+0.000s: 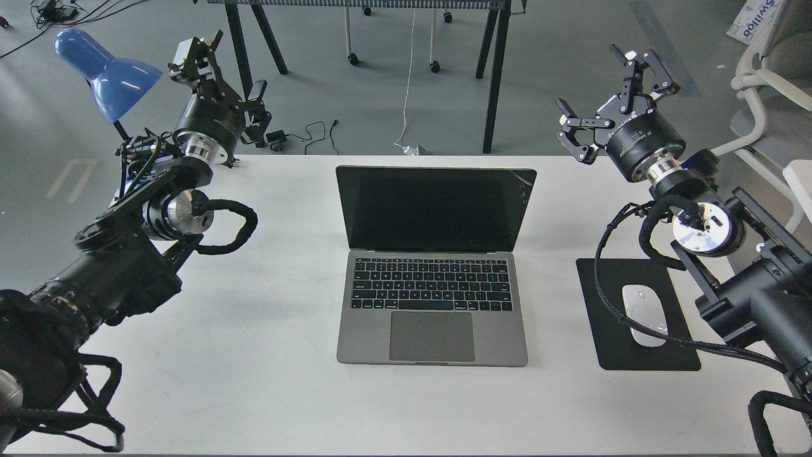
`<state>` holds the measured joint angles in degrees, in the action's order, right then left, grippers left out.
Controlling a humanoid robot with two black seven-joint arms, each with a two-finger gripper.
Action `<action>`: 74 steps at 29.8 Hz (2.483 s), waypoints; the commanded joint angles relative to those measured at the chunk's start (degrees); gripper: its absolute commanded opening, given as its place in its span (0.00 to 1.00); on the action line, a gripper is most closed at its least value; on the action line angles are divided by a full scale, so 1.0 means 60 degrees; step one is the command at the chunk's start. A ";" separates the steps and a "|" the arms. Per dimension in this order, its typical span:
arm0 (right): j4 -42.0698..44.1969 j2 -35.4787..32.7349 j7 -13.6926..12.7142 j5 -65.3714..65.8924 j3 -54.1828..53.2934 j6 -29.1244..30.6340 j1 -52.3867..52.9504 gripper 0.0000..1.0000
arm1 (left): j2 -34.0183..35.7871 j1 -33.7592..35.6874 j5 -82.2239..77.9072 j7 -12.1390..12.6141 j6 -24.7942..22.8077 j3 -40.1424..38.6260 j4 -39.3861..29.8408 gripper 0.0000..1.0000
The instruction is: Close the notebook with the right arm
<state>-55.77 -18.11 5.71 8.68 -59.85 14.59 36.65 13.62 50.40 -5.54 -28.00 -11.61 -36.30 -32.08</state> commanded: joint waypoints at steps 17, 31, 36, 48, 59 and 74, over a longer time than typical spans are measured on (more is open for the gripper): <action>0.1851 -0.0453 -0.0117 0.1511 0.2982 -0.0103 0.3218 1.00 | 0.0000 0.0009 0.0000 0.0000 -0.0014 0.0000 0.0001 1.00; 0.3158 0.0235 -0.0117 0.1629 0.8803 0.0906 0.5948 1.00 | 0.0000 -0.0006 0.0000 0.0000 -0.0014 0.0000 -0.0014 1.00; 0.3128 0.0235 -0.0117 0.1615 0.8803 0.1507 0.5816 1.00 | 0.0000 -0.0006 0.0000 0.0000 -0.0014 0.0000 -0.0014 1.00; 0.3055 0.0162 -0.0102 0.1629 0.8993 0.1948 0.5259 1.00 | 0.0000 -0.0006 0.0015 0.0000 -0.0014 0.0000 -0.0014 1.00; 0.2398 -0.0027 -0.0102 0.1702 0.9402 0.2235 0.5186 1.00 | 0.0000 -0.0006 0.0015 0.0000 0.0001 0.0000 -0.0014 1.00; -0.0093 -0.0878 -0.0102 0.2581 1.0648 0.2235 0.5128 1.00 | 0.0000 -0.0006 0.0029 0.0000 0.0001 0.0000 -0.0014 1.00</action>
<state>-54.30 -23.15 5.11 23.44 3.29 28.01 67.67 13.63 50.36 -5.35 -28.00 -11.60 -36.30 -32.16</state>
